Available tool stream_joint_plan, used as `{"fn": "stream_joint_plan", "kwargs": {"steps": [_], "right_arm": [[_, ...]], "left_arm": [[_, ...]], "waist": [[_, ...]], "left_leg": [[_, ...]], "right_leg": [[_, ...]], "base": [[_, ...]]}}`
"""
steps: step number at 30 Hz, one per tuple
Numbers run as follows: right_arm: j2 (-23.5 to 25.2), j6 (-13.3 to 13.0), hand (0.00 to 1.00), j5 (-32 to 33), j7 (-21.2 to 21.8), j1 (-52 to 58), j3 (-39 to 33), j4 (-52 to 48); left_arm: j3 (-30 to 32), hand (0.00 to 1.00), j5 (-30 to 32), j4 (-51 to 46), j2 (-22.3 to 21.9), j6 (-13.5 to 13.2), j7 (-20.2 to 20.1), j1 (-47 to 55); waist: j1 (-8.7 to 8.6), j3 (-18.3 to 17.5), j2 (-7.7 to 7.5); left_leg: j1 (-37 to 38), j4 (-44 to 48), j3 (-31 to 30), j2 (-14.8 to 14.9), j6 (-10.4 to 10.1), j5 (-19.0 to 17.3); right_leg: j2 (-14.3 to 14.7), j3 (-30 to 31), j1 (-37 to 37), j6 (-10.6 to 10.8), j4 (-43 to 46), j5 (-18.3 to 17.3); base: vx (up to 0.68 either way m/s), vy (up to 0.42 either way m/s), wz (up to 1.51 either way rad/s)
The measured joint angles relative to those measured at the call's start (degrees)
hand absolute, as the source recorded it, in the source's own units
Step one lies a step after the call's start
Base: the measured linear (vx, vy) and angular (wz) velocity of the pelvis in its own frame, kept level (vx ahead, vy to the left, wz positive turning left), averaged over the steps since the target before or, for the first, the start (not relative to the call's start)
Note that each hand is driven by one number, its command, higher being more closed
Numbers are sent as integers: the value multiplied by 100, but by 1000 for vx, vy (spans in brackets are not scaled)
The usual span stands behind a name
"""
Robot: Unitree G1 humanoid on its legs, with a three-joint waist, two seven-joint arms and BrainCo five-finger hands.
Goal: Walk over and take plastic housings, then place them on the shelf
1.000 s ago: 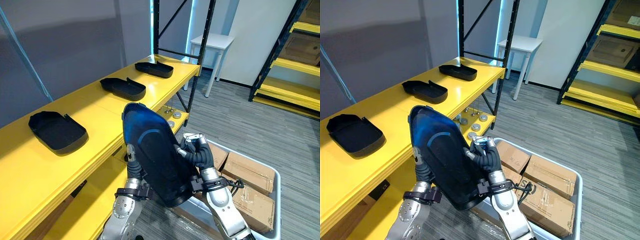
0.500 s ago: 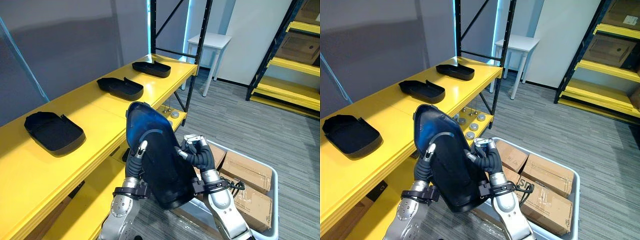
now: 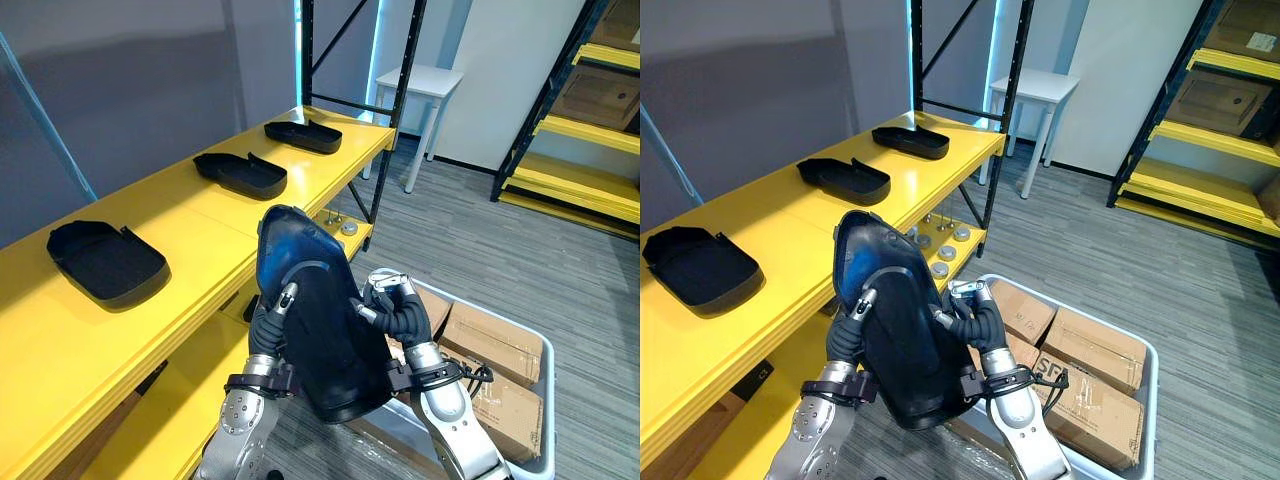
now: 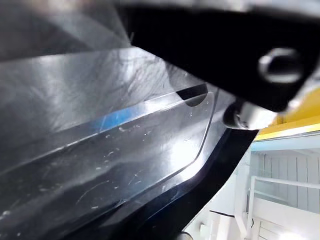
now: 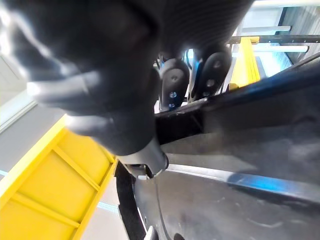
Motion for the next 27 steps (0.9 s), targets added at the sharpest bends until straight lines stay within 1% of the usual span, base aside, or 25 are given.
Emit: {"fn": "stream_joint_plan", "kwargs": {"steps": [1,2,10,13,17,19,23,24,27], "right_arm": [[-6,0,100,16,9,0,-2,3],[-26,3,100,39,36,0,-4,18],[-440,54,100,368,511,-32,-8,45],[-510,68,100,463,631,-53,-8,45],[-731,194,100,480,827,-268,-3,45],[-767,248,100,479,883,-364,-2,45],[-834,257,100,476,917,-538,0,45],[-835,258,0,473,917,-594,0,45],[-815,258,0,469,922,-814,24,26]], "left_arm": [[0,0,0,0,18,3,-26,0],[1,100,-3,0,55,18,-99,0],[61,100,-112,34,368,69,-552,-70],[90,100,-118,74,449,90,-629,-106],[98,100,-219,166,484,85,-710,-109],[98,100,-219,214,513,39,-713,-109],[99,100,-219,228,535,-10,-719,-106],[107,100,-219,231,535,-36,-719,-100],[156,100,-218,251,523,-65,-713,-90]], "waist": [[0,0,0],[-1,0,0],[1,0,1],[-1,0,1],[-19,0,3],[-4,0,3],[10,1,4],[11,1,4],[16,3,7]], "left_leg": [[1,0,-1,0,0,0],[1,0,-1,0,0,1],[15,0,60,38,-1,14],[15,0,110,73,-2,15],[14,0,183,107,-5,13],[14,0,182,109,-5,13],[11,0,181,107,-6,12],[10,0,181,107,-7,11],[6,-1,175,105,-15,5]], "right_leg": [[0,0,0,0,1,0],[0,0,0,0,3,0],[-1,131,-79,-3,87,0],[18,173,-121,-22,90,15],[30,290,-177,-51,87,38],[32,291,-177,-51,87,39],[30,290,-177,-50,83,40],[30,289,-177,-49,81,40],[30,278,-175,-48,75,39]], "base": [[0,0,0],[0,0,0],[-1,-3,-5],[-13,-27,-12],[-9,-22,-11],[10,-38,0],[17,-26,0],[32,-42,0],[32,-40,0]]}}
